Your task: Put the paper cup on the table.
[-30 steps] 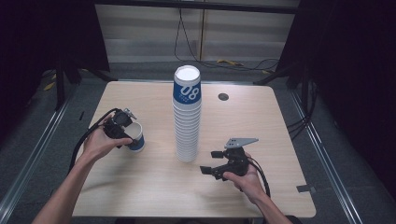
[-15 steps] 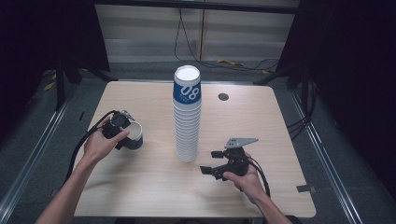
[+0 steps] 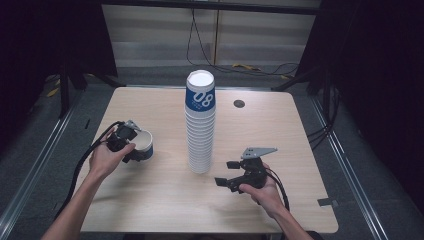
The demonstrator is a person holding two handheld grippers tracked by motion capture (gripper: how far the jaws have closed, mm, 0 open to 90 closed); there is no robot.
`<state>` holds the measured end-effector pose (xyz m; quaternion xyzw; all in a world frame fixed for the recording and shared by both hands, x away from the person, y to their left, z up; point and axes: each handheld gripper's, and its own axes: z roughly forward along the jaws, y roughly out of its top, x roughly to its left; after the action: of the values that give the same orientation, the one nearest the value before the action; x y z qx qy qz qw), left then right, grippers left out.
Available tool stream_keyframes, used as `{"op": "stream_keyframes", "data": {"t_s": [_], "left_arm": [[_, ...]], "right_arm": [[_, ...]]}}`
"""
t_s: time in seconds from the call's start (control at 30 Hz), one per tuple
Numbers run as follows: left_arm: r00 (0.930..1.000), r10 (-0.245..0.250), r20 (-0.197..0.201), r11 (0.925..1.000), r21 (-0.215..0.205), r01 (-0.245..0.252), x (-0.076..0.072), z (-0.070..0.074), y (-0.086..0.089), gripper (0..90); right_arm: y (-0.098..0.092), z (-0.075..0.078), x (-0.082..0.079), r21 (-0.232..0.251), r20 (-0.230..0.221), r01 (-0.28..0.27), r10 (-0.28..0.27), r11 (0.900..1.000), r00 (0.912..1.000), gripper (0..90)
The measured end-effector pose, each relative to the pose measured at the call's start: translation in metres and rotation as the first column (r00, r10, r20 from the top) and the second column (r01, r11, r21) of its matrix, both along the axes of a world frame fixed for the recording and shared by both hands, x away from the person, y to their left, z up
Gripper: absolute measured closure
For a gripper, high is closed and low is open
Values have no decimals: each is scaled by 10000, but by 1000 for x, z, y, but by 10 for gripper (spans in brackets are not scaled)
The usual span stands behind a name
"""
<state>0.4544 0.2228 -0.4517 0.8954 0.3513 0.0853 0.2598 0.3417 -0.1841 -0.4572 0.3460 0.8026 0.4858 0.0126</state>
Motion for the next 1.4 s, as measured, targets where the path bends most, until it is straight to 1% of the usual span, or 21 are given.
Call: {"op": "stream_keyframes", "data": {"t_s": [0.03, 0.07, 0.13, 0.27, 0.3, 0.43, 0.5, 0.57, 0.67, 0.77, 0.87, 0.97, 1.0, 1.07, 1.1, 1.13, 1.17, 1.23, 1.33, 1.37, 1.4], "left_arm": [[9999, 123, 11, 9999, -85, -123, -1, 0, 0, 170], [9997, 103, 201, 9999, -78, -101, -3, 0, 2, 170], [9998, 175, 100, 9995, -267, -172, -5, -2, 4, 164], [9995, 120, 276, 9998, -189, -115, -12, -6, 8, 164], [9994, 270, 226, 9992, -306, -263, -15, -7, 9, 165], [9989, 337, 331, 9989, -338, -326, -30, -8, 11, 169], [9975, 558, 423, 9970, -568, -533, -35, -8, 15, 169], [9966, 766, 301, 9941, -788, -741, -38, -8, 19, 168], [9968, 759, 262, 9910, -1124, -725, -47, -8, 22, 168], [9982, 539, 265, 9887, -1412, -497, -59, -10, 24, 173], [9956, 668, 656, 9872, -1490, -564, -69, -9, 26, 196], [9952, 827, 526, 9657, -2507, -670, -76, -9, 27, 196], [9951, 794, 587, 9649, -2553, -619, -78, -9, 27, 196], [9946, 981, 338, 9382, -3364, -811, -81, -10, 29, 194], [9936, 1033, 453, 9366, -3406, -818, -83, -9, 28, 194], [9924, 1034, 668, 9394, -3344, -754, -86, -8, 27, 194], [9928, 1029, 620, 9358, -3443, -755, -89, -6, 27, 193], [9908, 1077, 815, 9362, -3437, -735, -94, -4, 25, 193], [9930, 847, 828, 9363, -3474, -509, -104, -4, 19, 193], [9927, 787, 914, 9400, -3385, -433, -108, -4, 18, 193], [9915, 829, 1001, 9402, -3377, -445, -111, -4, 17, 193]], "right_arm": [[0, 0, 0, 73, -4, -40, 40, 10000, 10000, 147], [0, 1, 0, 74, 40, -48, 47, 10000, 10000, 147], [0, 3, -1, 76, 118, 10, -11, 10000, 9999, 147], [-2, 2, 0, 83, 102, 90, -91, 9999, 9999, 147], [-2, 2, 0, 95, 74, 92, -93, 9999, 9999, 147], [-1, 2, -1, 86, 79, 78, -78, 9999, 9999, 147], [-2, 2, 0, 85, 76, 141, -142, 9999, 9999, 147], [-2, 2, -1, 79, 88, 152, -153, 9999, 9998, 147], [-2, 3, -2, 76, 131, 165, -166, 9998, 9998, 147], [-4, 3, -2, 100, 169, 265, -267, 9996, 9995, 150], [-3, 4, -3, 132, 225, 317, -319, 9994, 9992, 151], [-3, 6, -5, 112, 356, 345, -349, 9993, 9988, 152], [-3, 6, -5, 85, 383, 372, -375, 9993, 9986, 152], [-4, 6, -5, 78, 398, 483, -486, 9988, 9980, 152], [-5, 6, -6, 55, 424, 523, -525, 9986, 9977, 153], [-5, 6, -6, 33, 447, 550, -551, 9985, 9975, 157], [-5, 7, -7, -7, 512, 577, -576, 9983, 9970, 162], [-6, 9, -10, 22, 609, 638, -638, 9980, 9961, 164], [-7, 10, -12, 19, 637, 731, -731, 9973, 9953, 166], [-8, 11, -12, 36, 601, 787, -788, 9969, 9951, 166], [-8, 11, -13, -9, 600, 777, -775, 9970, 9952, 166]]}}
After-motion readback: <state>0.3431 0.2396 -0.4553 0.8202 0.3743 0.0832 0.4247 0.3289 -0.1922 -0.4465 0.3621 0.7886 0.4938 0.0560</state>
